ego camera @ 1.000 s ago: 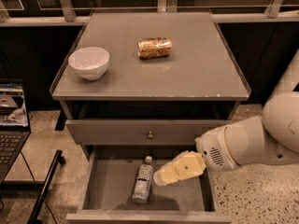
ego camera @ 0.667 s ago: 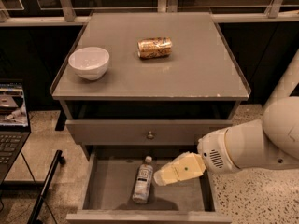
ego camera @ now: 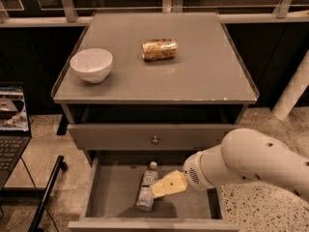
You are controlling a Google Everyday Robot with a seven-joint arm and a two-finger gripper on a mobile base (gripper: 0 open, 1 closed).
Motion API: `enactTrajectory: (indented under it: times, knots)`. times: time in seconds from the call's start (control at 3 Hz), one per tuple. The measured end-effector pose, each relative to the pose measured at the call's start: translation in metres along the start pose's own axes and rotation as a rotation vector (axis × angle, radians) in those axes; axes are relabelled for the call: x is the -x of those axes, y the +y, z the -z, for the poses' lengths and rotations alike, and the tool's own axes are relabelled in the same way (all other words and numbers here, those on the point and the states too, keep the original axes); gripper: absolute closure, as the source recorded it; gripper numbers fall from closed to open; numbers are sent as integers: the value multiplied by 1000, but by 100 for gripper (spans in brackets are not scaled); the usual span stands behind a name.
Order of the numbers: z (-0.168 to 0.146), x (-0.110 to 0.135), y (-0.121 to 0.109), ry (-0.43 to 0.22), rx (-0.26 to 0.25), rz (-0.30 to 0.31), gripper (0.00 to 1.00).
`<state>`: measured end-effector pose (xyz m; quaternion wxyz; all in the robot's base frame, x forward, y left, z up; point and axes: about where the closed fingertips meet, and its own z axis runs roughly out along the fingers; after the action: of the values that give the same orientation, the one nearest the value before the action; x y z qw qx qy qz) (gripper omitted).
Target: Pick blue plastic bottle from middle drawer and place on counter
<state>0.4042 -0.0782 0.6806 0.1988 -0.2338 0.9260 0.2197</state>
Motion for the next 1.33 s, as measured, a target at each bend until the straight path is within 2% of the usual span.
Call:
enactTrajectory:
  times: [0.67,1.0,1.33]
  knots:
    - [-67,-26,-20,142,-134,61,0]
    - [-74,-22,-18,154,-154,62,0]
    - [-85,-28,-28,164,-96,-10,0]
